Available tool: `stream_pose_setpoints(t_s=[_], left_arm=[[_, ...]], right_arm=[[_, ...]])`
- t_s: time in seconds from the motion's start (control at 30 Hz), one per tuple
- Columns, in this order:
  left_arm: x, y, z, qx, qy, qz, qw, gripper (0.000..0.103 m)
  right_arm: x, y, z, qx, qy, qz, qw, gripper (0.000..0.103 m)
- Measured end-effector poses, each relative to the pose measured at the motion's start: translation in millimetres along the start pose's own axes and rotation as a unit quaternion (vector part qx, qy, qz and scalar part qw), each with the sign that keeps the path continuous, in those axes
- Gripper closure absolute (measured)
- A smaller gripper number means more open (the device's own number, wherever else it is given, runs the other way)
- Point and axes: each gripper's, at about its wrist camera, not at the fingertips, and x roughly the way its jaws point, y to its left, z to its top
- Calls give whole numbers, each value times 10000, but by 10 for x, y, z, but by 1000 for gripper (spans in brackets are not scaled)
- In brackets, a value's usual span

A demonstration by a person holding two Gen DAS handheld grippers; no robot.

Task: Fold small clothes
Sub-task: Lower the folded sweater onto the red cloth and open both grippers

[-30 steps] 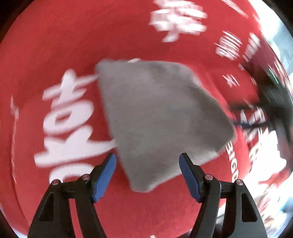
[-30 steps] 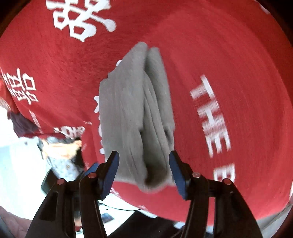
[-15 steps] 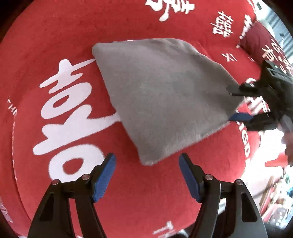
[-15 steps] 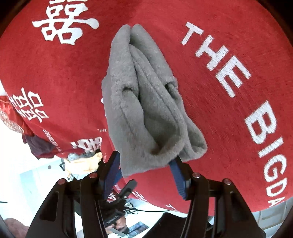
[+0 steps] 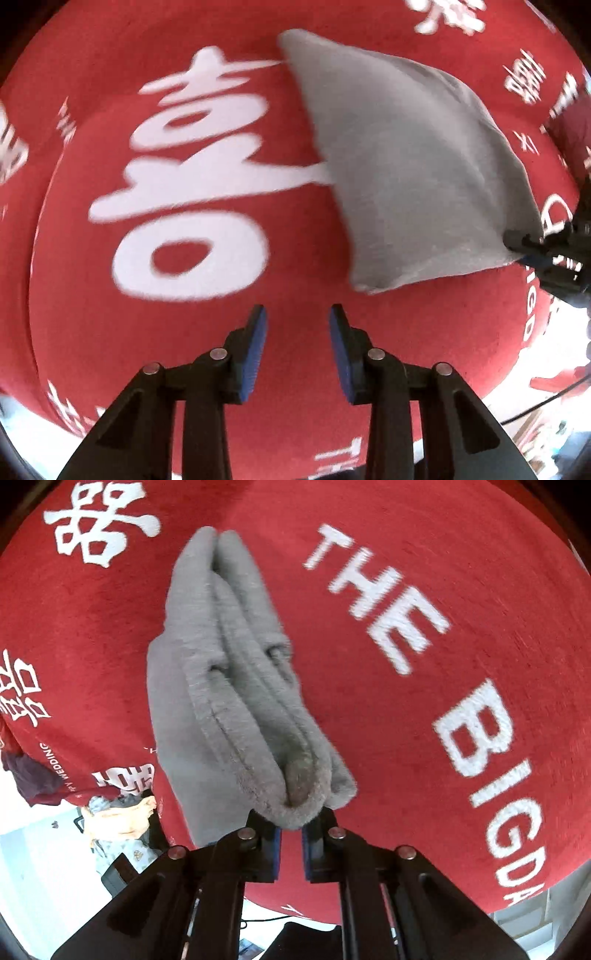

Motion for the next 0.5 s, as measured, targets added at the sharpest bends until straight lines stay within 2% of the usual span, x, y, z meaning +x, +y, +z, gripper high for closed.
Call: stream_pose_setpoints(t_s=[0.1, 0.17, 0.23, 0.27, 0.3, 0.33, 0.4, 0.5], left_arm=[[-138, 167, 45, -250, -12, -205, 9995, 66], [-228, 175, 147, -239, -73, -344, 9991, 66], [-301, 126, 273, -192, -164, -543, 9982, 66], [-336, 72, 362, -152, -235, -670, 9974, 61], [-359, 26, 418, -145, -300, -733, 9968, 42], [-383, -19, 484, -168, -399, -757, 9962, 34], [-393, -120, 607, -208, -593, -778, 9950, 32], [-234, -256, 762, -183, -435, -719, 9963, 32]], right_arm=[[-72, 13, -50, -138, 108, -168, 9997, 82], [-163, 96, -98, -397, 153, -577, 9974, 78], [-286, 256, -134, -732, 42, -791, 9942, 78], [-368, 377, -128, -961, -60, -800, 9921, 78], [-432, 488, -110, -1144, -158, -813, 9900, 78], [-515, 645, -80, -1381, -311, -816, 9866, 78], [-592, 875, 20, -1673, -467, -716, 9822, 78], [-527, 1181, 213, -1995, -568, -705, 9757, 78]])
